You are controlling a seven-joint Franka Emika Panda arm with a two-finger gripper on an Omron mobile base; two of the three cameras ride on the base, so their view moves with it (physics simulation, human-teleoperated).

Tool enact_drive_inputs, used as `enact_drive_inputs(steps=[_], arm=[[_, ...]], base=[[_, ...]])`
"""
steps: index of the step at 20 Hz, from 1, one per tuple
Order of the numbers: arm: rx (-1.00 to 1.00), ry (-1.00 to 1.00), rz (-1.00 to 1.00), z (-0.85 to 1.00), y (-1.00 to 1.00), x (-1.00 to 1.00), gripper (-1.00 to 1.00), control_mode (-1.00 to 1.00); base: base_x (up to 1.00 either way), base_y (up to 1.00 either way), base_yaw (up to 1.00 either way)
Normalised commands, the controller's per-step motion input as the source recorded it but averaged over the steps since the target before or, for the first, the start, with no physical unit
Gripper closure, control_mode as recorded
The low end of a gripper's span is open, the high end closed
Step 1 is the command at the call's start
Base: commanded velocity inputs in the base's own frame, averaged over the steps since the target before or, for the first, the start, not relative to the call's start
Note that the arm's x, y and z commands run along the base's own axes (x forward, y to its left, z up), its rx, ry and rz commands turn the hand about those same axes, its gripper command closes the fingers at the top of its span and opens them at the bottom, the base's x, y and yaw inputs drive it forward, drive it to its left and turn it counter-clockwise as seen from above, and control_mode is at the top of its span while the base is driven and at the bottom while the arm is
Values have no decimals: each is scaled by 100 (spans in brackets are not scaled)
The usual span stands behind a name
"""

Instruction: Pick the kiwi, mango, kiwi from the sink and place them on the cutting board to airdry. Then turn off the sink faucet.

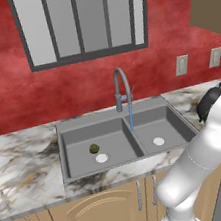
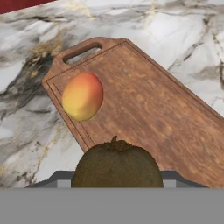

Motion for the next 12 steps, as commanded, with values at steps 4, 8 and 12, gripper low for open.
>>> enact_drive_inputs(steps=[4,8,12], arm=[[2,0,4,-12,-21,11,100,-100],[2,0,4,-13,-19,11,100,-100],[1,0,3,-14,-11,15,100,-100]], base=[[0,0,0],[0,0,0],[0,0,0]])
